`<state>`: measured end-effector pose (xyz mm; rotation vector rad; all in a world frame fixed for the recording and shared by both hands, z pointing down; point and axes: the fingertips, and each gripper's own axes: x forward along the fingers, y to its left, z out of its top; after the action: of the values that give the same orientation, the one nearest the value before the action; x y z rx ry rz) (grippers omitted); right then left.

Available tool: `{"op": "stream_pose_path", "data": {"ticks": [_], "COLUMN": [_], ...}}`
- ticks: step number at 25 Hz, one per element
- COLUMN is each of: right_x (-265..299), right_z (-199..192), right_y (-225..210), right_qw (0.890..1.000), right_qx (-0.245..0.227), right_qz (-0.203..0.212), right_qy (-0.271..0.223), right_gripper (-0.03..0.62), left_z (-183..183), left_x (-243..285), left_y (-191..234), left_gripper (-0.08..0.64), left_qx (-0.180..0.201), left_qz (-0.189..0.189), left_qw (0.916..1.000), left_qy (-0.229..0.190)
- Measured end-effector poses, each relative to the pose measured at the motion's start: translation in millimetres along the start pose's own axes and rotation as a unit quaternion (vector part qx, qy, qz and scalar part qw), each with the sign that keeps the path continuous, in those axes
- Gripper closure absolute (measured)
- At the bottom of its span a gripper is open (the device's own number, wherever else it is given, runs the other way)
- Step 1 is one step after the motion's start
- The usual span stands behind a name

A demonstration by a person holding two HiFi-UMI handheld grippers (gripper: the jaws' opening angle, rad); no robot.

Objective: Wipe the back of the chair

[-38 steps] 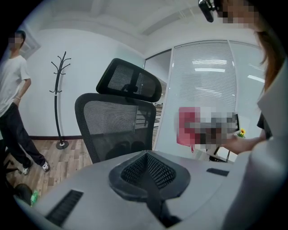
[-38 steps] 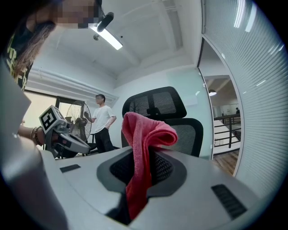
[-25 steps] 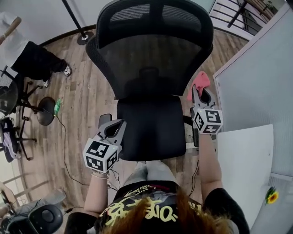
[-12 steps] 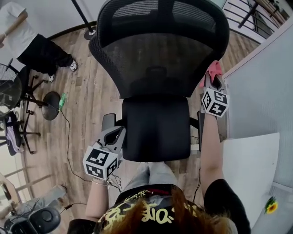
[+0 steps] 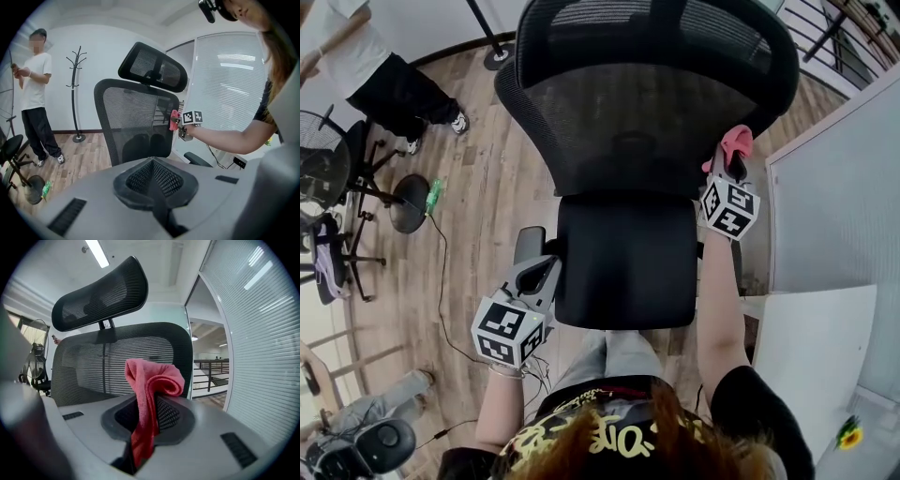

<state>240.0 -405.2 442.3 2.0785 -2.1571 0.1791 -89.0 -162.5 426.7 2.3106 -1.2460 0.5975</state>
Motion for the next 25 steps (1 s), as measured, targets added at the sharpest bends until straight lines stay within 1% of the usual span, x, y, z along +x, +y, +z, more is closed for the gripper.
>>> {"op": "stream_pose_path", "data": {"ticks": [4,10,12,16,18,23,25], "right_x": [2,10,12,12,13,14,15], "right_z": [2,-3,-4,-5,-4,-8,-13], "right_y": [24,92,111,137,155,208,238], "right_qw": [1.0,0.998,0.998,0.998,0.998,0.995,0.992], "right_qx": [0.0,-0.038,-0.036,-0.018,-0.009,-0.002,-0.008], "right_qz": [0.006,0.041,0.049,0.054,0.062,0.097,0.12], "right_qy": [-0.009,-0.018,-0.021,-0.026,-0.027,-0.022,-0.021], "right_gripper": [0.531,0.531,0.531,0.531,0.531,0.531,0.531], "left_z": [-1,-15,-19,-25,-27,-34,-38], "left_x": [-6,-16,-21,-32,-38,-46,-53], "left_y": [3,17,22,29,36,49,56], "left_gripper": [0.566,0.566,0.566,0.566,0.567,0.566,0.566], "left_qx": [-0.003,-0.02,-0.024,-0.034,-0.043,-0.055,-0.059], "left_qz": [0.006,0.021,0.027,0.037,0.045,0.059,0.066], "left_qw": [1.0,0.9996,0.9993,0.9987,0.9979,0.9965,0.9958], "left_qy": [0.0,-0.002,-0.004,-0.011,-0.016,-0.02,-0.023]}}
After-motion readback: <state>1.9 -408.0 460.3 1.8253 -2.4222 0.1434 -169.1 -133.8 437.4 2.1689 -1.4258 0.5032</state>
